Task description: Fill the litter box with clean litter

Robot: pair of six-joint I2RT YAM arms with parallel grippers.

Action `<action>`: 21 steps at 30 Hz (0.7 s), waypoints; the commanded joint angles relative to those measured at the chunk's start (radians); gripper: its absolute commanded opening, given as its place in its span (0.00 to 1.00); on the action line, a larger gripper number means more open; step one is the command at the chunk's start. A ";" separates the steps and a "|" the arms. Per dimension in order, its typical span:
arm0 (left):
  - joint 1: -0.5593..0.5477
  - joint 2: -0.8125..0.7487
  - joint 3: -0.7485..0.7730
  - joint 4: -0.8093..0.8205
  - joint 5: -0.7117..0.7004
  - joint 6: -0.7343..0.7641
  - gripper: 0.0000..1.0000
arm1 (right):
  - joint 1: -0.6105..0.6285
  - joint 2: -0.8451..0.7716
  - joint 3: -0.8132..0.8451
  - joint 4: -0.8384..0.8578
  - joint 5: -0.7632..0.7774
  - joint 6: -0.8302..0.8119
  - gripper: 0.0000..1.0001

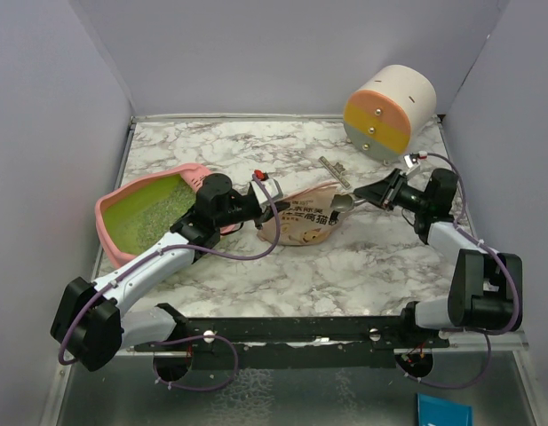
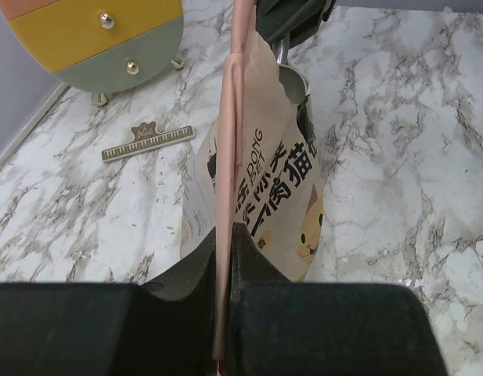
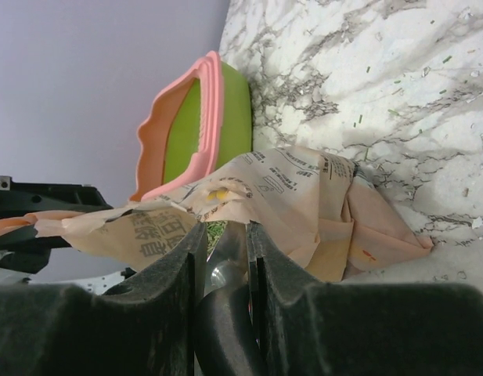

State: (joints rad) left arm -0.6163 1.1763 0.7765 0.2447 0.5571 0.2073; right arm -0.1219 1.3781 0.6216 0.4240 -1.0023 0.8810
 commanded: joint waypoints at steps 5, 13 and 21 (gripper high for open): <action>0.007 -0.030 -0.010 0.028 -0.020 0.002 0.00 | -0.072 -0.017 -0.034 0.270 -0.006 0.174 0.01; 0.007 -0.021 -0.005 0.034 -0.012 -0.009 0.00 | -0.072 -0.094 -0.023 0.357 0.038 0.154 0.01; 0.008 -0.035 -0.007 0.042 -0.013 -0.019 0.04 | -0.072 -0.125 0.027 0.336 0.081 0.107 0.01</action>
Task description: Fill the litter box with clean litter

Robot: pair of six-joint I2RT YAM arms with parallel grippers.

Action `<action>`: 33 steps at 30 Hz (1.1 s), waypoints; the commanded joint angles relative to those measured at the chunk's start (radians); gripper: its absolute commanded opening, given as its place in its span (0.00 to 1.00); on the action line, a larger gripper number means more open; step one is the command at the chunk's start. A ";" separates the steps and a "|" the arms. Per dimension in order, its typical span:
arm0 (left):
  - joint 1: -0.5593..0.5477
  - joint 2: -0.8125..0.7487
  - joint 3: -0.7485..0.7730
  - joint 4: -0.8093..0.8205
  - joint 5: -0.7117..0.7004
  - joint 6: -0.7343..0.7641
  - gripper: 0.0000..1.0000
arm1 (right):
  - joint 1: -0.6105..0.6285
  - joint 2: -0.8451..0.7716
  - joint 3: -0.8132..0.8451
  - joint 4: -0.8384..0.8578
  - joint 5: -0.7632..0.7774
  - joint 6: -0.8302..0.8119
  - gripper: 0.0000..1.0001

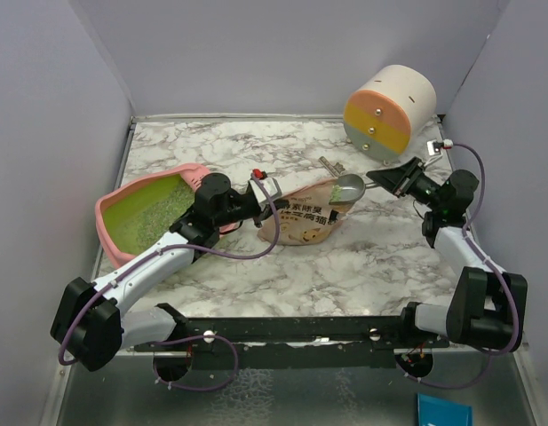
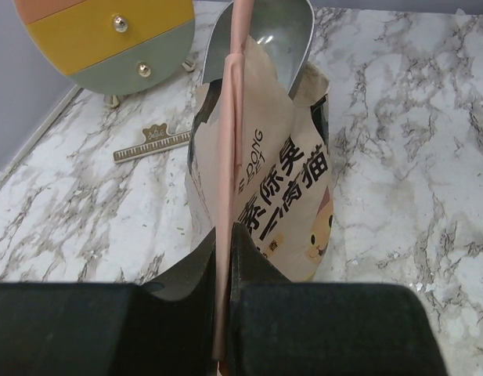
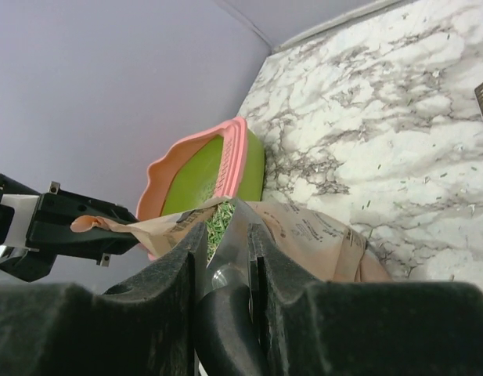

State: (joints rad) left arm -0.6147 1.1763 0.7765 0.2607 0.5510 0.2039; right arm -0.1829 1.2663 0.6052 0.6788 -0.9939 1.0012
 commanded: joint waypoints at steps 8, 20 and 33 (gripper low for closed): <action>0.006 -0.072 -0.006 0.089 -0.025 -0.055 0.21 | -0.012 0.055 -0.010 0.317 0.054 0.111 0.01; 0.006 -0.082 0.085 0.070 -0.018 -0.048 0.31 | -0.024 0.076 -0.066 0.437 0.046 0.170 0.01; 0.006 -0.040 0.167 0.019 -0.026 -0.028 0.31 | -0.164 0.103 -0.116 0.610 -0.028 0.306 0.01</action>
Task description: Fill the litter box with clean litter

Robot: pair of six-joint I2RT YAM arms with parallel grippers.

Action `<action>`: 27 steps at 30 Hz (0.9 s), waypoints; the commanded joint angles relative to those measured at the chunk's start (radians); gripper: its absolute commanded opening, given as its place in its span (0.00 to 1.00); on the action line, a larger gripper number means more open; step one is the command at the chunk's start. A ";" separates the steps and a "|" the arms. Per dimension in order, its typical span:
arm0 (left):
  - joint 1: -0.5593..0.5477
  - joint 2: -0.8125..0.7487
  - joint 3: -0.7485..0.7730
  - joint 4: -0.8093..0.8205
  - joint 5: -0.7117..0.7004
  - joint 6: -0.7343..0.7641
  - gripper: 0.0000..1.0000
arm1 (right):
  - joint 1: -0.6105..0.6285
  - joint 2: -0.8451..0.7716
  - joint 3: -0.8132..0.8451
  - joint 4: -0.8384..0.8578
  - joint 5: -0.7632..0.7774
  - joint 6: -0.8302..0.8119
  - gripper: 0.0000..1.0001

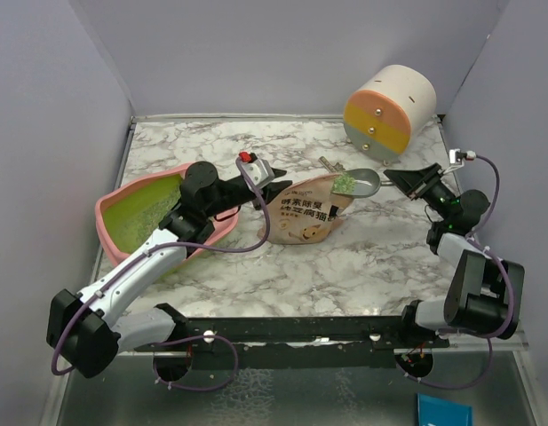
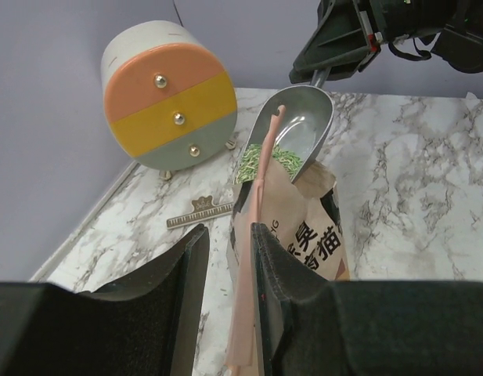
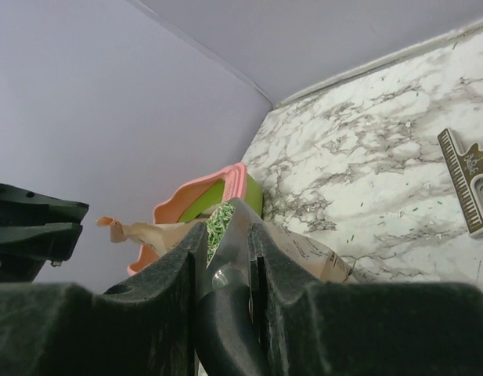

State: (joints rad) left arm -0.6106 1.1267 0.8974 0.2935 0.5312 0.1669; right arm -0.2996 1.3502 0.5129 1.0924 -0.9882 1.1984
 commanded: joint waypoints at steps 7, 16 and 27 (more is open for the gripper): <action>0.002 0.005 0.083 -0.024 -0.040 0.034 0.31 | -0.112 0.115 -0.076 0.478 -0.058 0.252 0.01; 0.002 -0.052 0.073 -0.039 -0.078 0.046 0.31 | -0.116 0.186 -0.082 0.680 -0.003 0.333 0.01; 0.002 -0.180 0.018 -0.097 -0.083 0.041 0.31 | -0.116 0.166 0.052 0.538 0.007 0.283 0.01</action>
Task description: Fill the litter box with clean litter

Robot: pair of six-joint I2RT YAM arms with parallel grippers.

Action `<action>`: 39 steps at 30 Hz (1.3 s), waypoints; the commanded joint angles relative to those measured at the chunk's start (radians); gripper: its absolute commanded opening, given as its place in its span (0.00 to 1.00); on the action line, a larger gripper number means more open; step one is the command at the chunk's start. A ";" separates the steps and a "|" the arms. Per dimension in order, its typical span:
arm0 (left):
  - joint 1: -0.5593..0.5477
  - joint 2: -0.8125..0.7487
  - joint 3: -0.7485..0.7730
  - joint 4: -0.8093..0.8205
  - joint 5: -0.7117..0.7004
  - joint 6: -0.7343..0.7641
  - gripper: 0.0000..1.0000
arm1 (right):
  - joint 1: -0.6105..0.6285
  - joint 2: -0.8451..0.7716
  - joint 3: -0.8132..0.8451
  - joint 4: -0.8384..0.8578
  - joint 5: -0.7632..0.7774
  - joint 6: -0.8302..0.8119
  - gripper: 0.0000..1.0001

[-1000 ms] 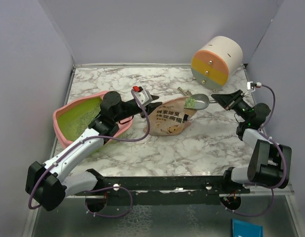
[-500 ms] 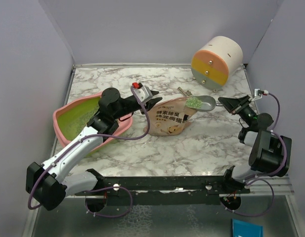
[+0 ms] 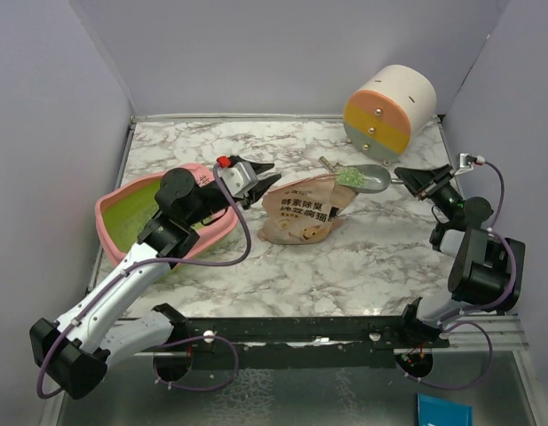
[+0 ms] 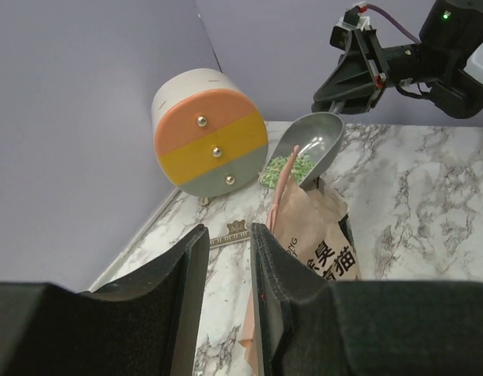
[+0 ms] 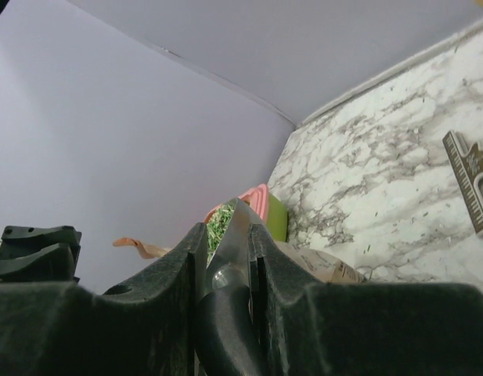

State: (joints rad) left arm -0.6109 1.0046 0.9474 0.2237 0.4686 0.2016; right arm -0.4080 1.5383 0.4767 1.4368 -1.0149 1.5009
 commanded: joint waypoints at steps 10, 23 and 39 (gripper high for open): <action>0.002 -0.200 -0.111 -0.087 0.017 -0.015 0.31 | 0.025 0.023 0.323 -0.001 0.050 -0.090 0.01; 0.002 -0.377 -0.177 -0.289 0.035 -0.012 0.30 | 0.403 0.273 0.730 -0.226 0.142 -0.214 0.01; 0.002 -0.491 -0.264 -0.376 0.000 0.003 0.29 | 0.910 0.666 1.602 -0.942 0.174 -0.599 0.01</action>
State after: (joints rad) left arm -0.6106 0.5350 0.7048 -0.1471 0.4641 0.2047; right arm 0.4084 2.1143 1.8664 0.7334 -0.8967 1.0378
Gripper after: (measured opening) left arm 0.292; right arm 0.243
